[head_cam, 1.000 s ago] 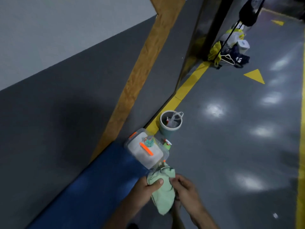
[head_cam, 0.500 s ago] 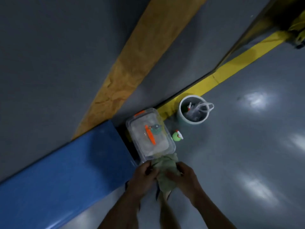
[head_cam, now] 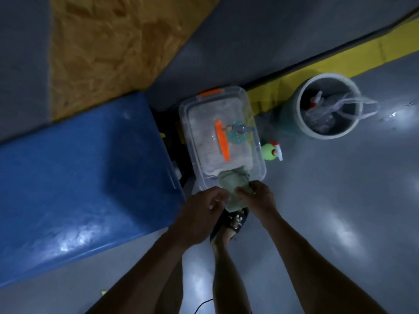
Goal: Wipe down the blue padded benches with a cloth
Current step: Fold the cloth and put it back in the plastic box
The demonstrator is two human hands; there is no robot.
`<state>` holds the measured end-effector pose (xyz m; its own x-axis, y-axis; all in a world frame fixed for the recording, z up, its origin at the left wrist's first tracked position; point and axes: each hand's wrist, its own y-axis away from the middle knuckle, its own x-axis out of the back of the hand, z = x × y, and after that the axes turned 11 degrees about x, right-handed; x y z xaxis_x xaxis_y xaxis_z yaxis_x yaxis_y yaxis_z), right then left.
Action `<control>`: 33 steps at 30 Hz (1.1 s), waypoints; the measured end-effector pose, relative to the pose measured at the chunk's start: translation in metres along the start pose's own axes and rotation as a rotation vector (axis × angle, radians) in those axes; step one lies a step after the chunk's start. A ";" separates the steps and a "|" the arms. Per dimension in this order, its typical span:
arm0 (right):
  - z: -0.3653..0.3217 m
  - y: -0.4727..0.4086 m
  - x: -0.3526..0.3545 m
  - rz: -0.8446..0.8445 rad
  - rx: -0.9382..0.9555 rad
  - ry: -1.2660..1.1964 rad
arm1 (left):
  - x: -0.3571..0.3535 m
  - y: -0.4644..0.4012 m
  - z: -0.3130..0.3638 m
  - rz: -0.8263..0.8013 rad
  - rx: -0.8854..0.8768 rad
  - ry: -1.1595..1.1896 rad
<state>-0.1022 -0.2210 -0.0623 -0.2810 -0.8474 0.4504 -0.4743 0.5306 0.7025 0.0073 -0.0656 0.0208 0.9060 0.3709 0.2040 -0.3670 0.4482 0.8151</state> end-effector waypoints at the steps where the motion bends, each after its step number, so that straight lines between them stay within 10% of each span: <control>1: 0.001 -0.011 -0.005 0.014 0.010 0.015 | -0.003 -0.006 -0.002 0.004 -0.026 -0.036; 22: -0.002 -0.079 0.006 0.427 0.346 0.071 | -0.026 -0.043 0.015 0.046 -0.013 -0.112; 33: -0.046 -0.146 0.017 0.158 0.805 0.482 | -0.022 -0.039 0.015 0.109 0.007 -0.052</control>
<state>0.0008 -0.3125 -0.1320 -0.1019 -0.5736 0.8127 -0.9431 0.3157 0.1045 0.0044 -0.1037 -0.0068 0.8705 0.3743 0.3196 -0.4627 0.4013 0.7905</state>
